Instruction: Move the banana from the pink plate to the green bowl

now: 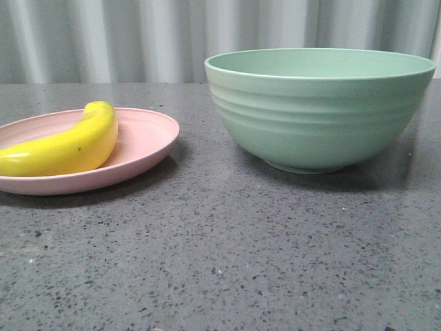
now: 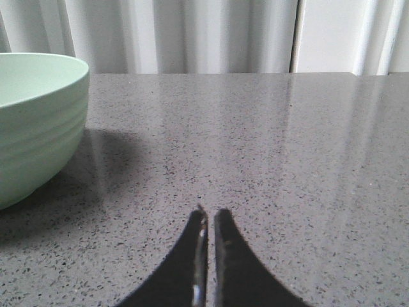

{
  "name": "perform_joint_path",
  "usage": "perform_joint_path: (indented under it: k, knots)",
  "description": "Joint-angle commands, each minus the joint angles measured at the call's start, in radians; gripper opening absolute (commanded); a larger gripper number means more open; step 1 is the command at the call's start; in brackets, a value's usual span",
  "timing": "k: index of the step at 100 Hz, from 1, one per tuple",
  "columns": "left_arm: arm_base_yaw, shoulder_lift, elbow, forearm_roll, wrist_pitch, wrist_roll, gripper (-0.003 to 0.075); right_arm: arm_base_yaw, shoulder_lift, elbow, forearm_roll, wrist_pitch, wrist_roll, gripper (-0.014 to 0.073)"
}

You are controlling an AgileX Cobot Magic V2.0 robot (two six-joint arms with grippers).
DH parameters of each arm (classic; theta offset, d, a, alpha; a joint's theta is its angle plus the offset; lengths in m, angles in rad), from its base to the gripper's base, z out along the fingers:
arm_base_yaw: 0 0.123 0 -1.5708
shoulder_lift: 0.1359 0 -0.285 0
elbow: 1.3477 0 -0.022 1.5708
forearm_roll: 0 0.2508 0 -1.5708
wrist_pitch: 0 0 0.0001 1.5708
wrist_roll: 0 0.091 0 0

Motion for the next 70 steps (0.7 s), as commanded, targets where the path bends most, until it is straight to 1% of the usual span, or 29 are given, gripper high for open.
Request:
perform_joint_path:
  k: [1,16,32,47,54,61,70]
  knots:
    - [0.003,-0.029,0.009,-0.008,-0.096,-0.009,-0.002,-0.006,-0.023,0.02,0.0,-0.091,-0.002,-0.0064]
    - [0.003,-0.029,0.009,-0.008,-0.107,-0.009,-0.002,-0.006,-0.023,0.011,0.0,-0.093,-0.002,-0.0064]
    - [0.003,-0.029,0.005,-0.008,-0.128,-0.009,-0.002,-0.006,-0.021,-0.015,0.0,-0.053,-0.002,-0.0064]
    - [0.003,-0.029,0.003,-0.021,-0.136,-0.009,-0.002,-0.004,-0.021,-0.017,0.0,-0.053,-0.002,-0.0064]
    - [0.003,-0.029,-0.011,-0.046,-0.13,-0.009,-0.002,-0.002,-0.021,-0.024,0.017,-0.046,-0.002,-0.0064]
    - [0.003,-0.027,-0.035,-0.046,-0.116,-0.009,-0.002,-0.002,-0.015,-0.044,0.032,0.0,-0.002,-0.0064]
    - [0.003,-0.006,-0.073,-0.046,-0.113,-0.009,-0.002,-0.002,0.021,-0.068,0.092,0.029,-0.002,-0.0064]
